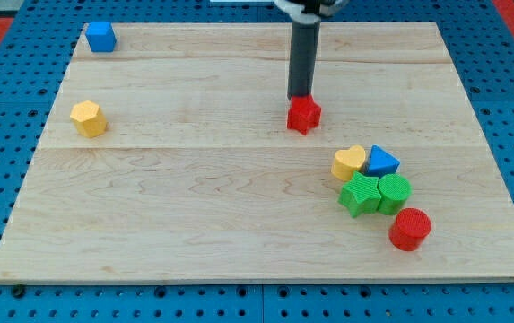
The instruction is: Move the yellow hexagon to the left of the green star
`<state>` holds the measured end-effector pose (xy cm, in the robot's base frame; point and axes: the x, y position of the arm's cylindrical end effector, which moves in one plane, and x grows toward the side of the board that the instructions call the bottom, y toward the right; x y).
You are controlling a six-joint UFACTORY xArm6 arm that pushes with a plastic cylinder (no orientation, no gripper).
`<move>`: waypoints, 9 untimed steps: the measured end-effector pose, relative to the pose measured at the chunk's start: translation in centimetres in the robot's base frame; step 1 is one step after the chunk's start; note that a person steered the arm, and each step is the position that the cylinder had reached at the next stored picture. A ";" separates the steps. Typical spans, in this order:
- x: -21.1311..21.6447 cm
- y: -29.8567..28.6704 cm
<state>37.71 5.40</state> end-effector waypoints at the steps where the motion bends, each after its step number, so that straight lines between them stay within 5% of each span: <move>1: 2.1 2.0; 3: 2.4 -3.4; 5: 8.8 -0.6; 6: 6.3 -8.1; 7: 12.0 -19.8; 8: 8.2 -33.5; 9: 3.9 -34.8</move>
<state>41.65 -29.37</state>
